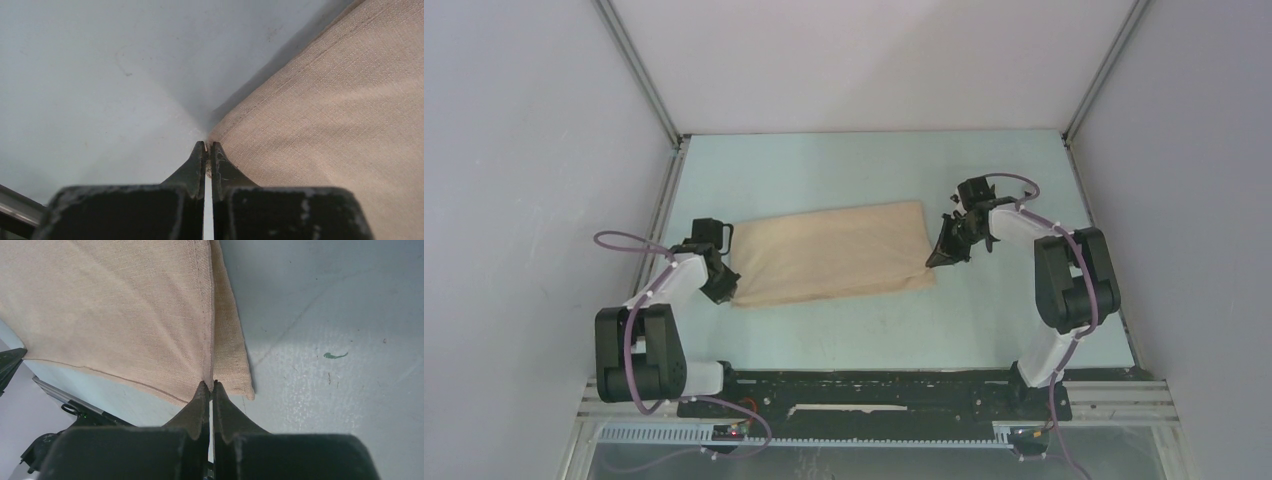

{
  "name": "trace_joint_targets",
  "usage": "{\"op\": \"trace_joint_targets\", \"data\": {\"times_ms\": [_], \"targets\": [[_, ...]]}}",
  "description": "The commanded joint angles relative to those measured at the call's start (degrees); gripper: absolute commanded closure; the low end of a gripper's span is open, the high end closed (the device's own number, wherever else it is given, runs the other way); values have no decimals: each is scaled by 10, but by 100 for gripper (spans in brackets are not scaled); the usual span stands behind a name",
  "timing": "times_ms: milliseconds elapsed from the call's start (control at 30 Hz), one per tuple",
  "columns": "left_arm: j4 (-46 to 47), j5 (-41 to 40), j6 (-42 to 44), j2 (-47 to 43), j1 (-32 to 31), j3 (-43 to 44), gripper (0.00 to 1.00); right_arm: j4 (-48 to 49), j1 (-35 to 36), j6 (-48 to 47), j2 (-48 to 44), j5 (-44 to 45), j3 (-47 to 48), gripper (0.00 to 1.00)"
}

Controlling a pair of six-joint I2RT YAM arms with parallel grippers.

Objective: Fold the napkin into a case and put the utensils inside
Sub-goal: Fold and flatten the napkin at the center of the board.

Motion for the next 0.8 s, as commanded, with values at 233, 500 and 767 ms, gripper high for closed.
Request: {"op": "trace_joint_targets", "data": {"times_ms": [233, 500, 767], "targets": [[10, -14, 18, 20, 3, -1, 100, 24, 1, -13, -23, 10, -22, 100], [11, -15, 16, 23, 3, -13, 100, 34, 2, -12, -9, 15, -36, 100], [6, -13, 16, 25, 3, -15, 100, 35, 0, -12, -4, 24, -35, 100]]}}
